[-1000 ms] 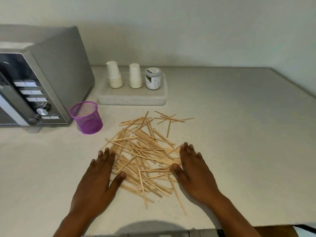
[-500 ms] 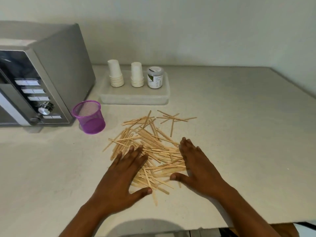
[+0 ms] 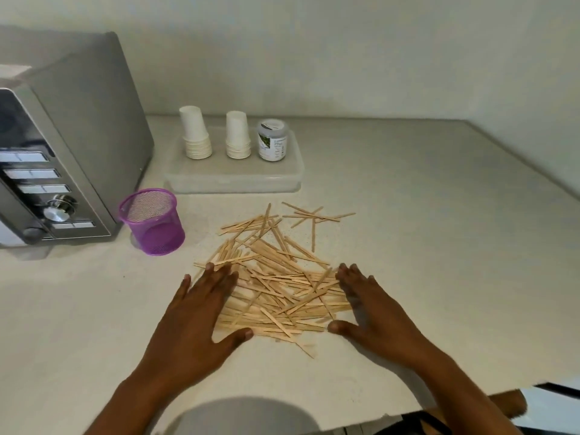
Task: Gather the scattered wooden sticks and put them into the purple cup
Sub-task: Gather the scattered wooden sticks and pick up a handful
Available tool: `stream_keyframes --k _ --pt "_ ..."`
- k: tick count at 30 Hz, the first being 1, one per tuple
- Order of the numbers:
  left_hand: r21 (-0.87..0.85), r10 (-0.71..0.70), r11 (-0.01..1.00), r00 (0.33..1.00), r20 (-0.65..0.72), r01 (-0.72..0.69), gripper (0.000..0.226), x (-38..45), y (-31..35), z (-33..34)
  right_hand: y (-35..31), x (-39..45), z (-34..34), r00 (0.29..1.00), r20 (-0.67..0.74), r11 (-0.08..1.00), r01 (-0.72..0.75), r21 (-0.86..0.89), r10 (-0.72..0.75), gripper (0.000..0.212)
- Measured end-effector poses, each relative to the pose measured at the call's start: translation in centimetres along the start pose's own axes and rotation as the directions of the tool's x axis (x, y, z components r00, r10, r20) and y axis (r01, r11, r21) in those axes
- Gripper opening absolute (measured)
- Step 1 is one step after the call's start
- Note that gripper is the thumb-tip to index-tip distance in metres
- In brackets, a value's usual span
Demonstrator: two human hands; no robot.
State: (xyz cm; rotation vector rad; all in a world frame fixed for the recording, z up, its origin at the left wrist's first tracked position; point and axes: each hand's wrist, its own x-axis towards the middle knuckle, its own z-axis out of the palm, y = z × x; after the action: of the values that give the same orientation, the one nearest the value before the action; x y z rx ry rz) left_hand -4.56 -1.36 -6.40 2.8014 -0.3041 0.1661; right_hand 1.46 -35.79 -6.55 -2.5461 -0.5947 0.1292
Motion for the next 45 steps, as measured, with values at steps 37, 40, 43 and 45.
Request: stream_keyframes --k 37,40,43,45 --pt "-0.195 -0.14 0.973 0.988 -0.067 0.125 0.09 0.8 2.5 1.2 -5.8 5.2 1.2 0.921 -0.238 0.951 0.291 -0.101 -0.307 0.03" --pt "-0.238 -0.17 0.96 0.982 -0.083 0.147 0.099 0.8 2.6 1.3 -5.7 5.2 0.8 0.906 -0.324 0.96 0.28 -0.028 -0.273 0.026" --pt "-0.31 -0.198 0.939 0.97 -0.141 0.146 0.103 0.7 2.8 1.1 -5.5 5.1 0.1 0.909 -0.381 0.959 0.239 0.153 -0.166 0.021" --pt "-0.349 -0.232 0.924 0.955 -0.184 0.157 0.1 0.7 3.0 1.0 -5.3 4.9 -0.3 0.932 -0.354 0.942 0.187 0.278 -0.081 0.02"
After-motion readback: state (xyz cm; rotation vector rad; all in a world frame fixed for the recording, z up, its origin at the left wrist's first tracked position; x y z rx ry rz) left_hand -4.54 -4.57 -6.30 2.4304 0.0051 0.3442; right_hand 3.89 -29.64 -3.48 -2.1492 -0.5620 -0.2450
